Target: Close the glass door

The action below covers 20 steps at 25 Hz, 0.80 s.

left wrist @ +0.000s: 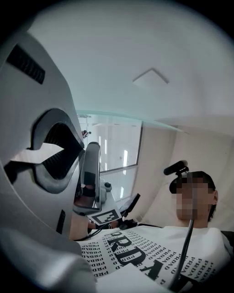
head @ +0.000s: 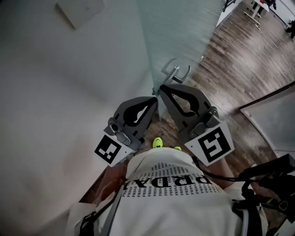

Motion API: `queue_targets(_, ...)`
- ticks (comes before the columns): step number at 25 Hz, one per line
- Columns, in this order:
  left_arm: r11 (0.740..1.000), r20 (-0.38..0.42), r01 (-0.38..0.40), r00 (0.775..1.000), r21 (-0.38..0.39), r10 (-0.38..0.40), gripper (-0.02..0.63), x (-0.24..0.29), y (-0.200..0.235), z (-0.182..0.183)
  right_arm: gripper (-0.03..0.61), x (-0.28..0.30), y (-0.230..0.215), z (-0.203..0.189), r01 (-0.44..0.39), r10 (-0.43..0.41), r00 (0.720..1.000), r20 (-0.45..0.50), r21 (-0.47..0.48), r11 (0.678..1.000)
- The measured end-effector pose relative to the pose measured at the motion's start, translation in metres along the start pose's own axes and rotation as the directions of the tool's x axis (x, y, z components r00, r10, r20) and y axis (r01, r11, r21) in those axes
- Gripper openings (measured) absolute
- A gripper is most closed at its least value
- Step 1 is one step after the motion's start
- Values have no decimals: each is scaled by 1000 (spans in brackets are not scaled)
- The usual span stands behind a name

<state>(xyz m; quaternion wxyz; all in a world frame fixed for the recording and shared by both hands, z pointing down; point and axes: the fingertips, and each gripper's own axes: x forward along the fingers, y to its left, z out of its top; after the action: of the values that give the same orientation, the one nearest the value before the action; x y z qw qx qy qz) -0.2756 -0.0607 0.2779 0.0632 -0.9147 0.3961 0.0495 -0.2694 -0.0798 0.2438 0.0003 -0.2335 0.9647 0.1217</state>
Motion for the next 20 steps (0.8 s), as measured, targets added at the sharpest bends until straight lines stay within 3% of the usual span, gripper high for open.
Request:
queue_targets(12,1000,4,-22,1000,16,22,-8,0,8,3,-3,3,-1,-1,-3,2,1000,-16,-33,999)
queue_targets(16,998,-20,-15,1000,56,16,-6,6,14,-1,-2,3,-7,-6,17,-18,999,-30,-33,999)
queue_targets(20,995,-38,-53,998,85,57,63,16,36,-3,-2,2,-7,-17,10,-12,998,-66,-37,999)
